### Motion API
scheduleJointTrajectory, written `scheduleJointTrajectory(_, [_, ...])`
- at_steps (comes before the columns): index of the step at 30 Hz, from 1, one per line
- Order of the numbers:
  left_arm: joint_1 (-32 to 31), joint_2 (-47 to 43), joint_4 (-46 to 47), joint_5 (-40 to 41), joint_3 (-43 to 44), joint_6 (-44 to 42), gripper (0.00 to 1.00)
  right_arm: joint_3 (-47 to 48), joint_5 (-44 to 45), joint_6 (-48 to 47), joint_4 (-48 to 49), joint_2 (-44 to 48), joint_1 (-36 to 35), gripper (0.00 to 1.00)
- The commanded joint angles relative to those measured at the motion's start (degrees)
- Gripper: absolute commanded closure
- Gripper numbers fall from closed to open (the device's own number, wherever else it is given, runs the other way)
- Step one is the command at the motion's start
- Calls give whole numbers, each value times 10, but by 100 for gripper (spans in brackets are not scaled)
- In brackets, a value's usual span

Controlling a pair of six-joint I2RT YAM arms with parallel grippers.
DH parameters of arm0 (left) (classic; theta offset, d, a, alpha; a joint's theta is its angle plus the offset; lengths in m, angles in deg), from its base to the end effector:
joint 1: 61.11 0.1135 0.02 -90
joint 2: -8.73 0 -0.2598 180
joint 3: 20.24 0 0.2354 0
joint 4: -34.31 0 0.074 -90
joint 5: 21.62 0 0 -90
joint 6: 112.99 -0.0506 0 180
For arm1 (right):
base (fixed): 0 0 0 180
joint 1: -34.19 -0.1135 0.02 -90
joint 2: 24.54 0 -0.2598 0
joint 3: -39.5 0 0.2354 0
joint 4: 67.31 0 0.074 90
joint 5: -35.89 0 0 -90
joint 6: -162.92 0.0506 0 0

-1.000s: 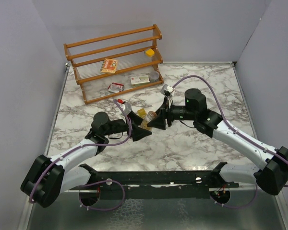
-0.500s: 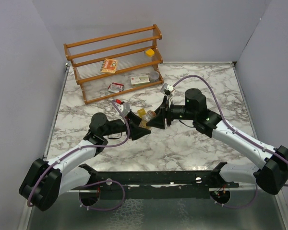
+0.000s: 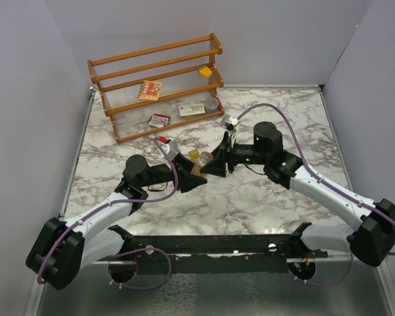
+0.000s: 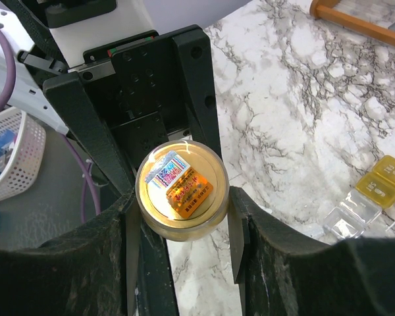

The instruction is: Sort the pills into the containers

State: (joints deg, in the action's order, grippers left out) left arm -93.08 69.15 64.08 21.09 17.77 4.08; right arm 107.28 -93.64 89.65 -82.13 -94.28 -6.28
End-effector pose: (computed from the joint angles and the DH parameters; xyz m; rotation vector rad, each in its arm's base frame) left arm 0.1642 -0.1463 0.2636 0.8015 1.4504 -1.3965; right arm 0.1872 0.2020 0.3165 -0.9081 1.7964 1.3052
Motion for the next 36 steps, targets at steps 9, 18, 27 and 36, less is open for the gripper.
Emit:
scheduleJointTrajectory(9, [-7, -28, 22, 15, 1, -9, 100, -9, -9, 2, 17, -7, -2, 99])
scheduleJointTrajectory(18, [-7, -43, 16, 42, -4, -4, 100, -5, 13, -6, 2, 5, -2, 63])
scheduleJointTrajectory(27, [-7, -27, 14, 32, 7, -8, 100, -4, -9, -9, 14, 5, -2, 9])
scheduleJointTrajectory(36, [-7, -47, 11, 55, -2, -15, 100, 0, 27, -21, -8, 42, -2, 8])
